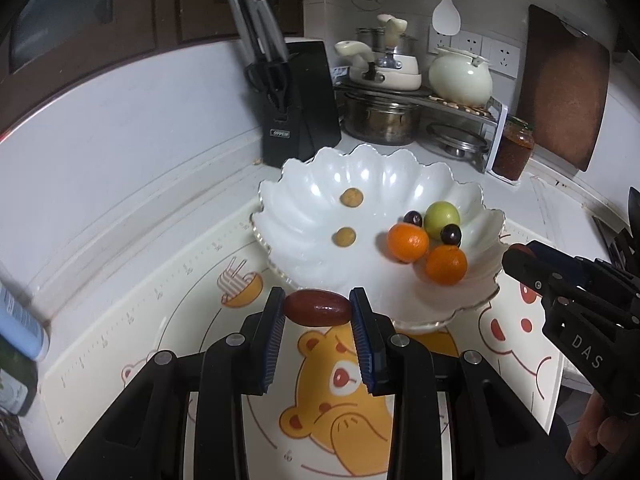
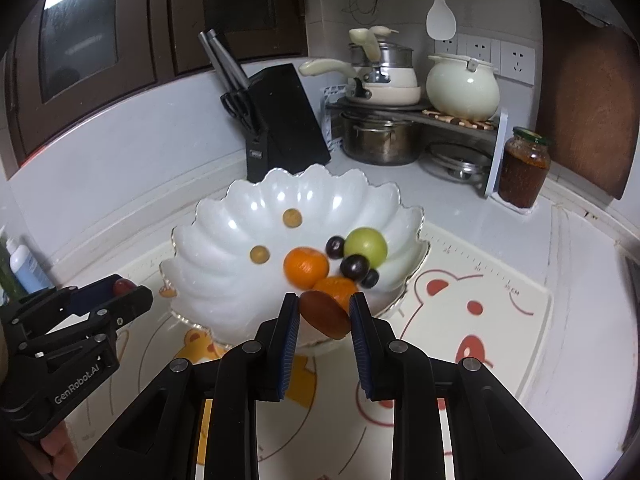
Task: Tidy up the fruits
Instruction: 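Carry both red dates over the white bowl with both tools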
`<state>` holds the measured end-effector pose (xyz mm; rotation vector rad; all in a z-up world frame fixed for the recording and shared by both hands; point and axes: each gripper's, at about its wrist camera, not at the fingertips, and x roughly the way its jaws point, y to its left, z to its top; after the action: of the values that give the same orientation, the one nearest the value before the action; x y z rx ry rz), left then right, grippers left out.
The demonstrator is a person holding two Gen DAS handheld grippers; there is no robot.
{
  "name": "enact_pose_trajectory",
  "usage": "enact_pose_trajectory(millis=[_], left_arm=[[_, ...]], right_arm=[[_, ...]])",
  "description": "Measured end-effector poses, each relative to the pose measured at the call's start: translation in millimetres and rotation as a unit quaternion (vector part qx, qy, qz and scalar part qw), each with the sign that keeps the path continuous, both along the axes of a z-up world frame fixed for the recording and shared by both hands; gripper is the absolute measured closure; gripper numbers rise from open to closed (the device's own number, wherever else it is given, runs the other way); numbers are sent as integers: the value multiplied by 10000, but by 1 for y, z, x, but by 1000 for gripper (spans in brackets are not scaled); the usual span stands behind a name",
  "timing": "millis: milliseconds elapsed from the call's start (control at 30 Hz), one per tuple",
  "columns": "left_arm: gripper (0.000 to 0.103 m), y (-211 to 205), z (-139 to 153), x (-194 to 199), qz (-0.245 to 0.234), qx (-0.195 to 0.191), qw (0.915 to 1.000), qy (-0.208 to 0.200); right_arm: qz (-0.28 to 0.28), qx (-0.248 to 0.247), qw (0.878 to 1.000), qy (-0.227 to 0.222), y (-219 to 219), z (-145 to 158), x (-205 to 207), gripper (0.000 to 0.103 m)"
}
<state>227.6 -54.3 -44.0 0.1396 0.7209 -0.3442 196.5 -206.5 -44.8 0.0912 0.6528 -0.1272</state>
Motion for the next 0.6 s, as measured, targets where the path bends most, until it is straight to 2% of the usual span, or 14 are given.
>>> enact_pose_trajectory(millis=[600], left_arm=[[70, -27, 2, 49, -122, -40, 9999, 68]], right_arm=[[-137, -49, 9999, -25, -28, 6, 40, 76]])
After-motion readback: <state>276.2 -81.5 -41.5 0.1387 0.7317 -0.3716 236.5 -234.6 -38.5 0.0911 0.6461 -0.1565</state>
